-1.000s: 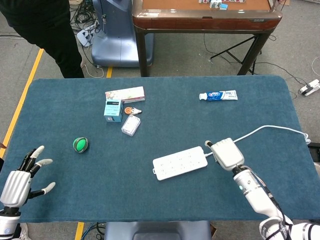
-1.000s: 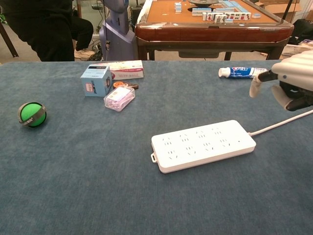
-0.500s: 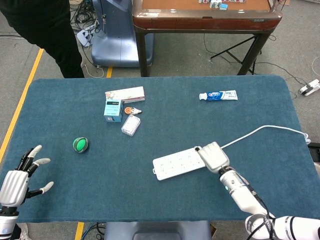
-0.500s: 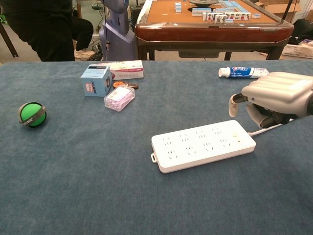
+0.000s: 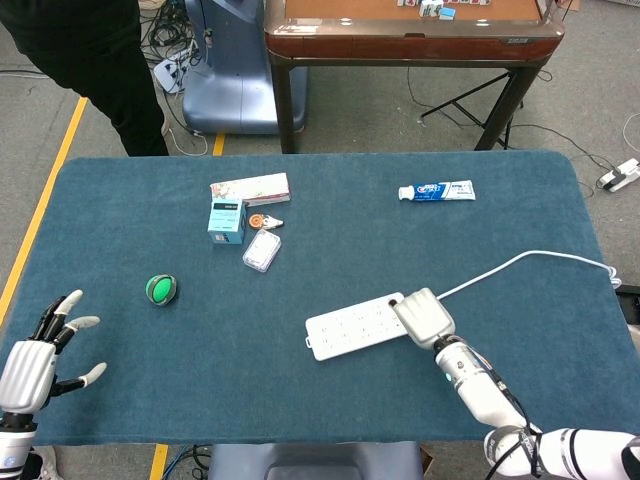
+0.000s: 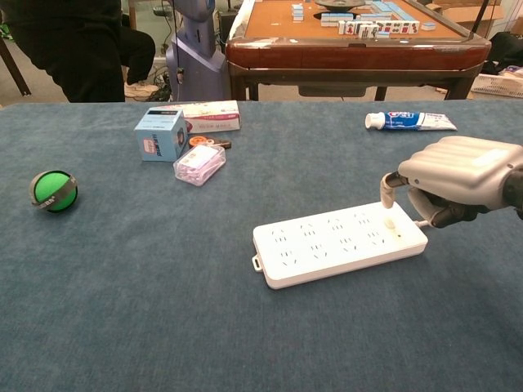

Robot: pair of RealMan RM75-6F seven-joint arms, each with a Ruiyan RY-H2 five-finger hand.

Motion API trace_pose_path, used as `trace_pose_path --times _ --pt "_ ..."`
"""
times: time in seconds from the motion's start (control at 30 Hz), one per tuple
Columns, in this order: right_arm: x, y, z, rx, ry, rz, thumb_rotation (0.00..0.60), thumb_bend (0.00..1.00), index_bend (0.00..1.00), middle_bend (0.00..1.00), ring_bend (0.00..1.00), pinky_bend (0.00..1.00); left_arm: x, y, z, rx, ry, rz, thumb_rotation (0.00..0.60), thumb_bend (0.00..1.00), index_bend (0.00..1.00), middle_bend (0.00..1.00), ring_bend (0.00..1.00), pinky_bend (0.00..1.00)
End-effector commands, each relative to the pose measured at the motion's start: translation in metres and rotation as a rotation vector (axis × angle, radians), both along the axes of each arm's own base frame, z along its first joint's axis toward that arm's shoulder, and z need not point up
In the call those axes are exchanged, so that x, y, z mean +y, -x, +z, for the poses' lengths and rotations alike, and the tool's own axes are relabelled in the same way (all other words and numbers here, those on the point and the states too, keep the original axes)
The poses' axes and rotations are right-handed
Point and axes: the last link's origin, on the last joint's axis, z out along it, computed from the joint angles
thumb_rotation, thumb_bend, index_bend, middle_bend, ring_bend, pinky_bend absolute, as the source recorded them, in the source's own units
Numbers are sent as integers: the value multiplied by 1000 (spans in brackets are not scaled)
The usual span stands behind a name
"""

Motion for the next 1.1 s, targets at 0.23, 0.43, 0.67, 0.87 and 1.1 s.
trace_pose_path --times 0.23,0.43,0.67,0.87,1.1 --pt "1 2 -5 9 -13 -6 600 850 313 1000 1000 1000 0 0 0 0 -1 2 600 135 358 42 53 404" --pt "3 3 -7 13 -21 -8 600 849 313 1000 1000 1000 0 0 1 -2 -2 2 600 135 358 42 53 404" --pt "3 3 -10 13 -30 -9 600 850 313 1000 1000 1000 0 0 1 -2 -4 3 600 135 358 42 53 404" --pt "4 6 -12 19 -35 -13 600 850 313 1000 1000 1000 0 1 2 -3 -6 4 600 135 358 42 53 404" --pt "5 9 -12 21 -37 -21 600 850 313 1000 1000 1000 0 0 1 -1 -5 3 600 135 358 42 53 404"
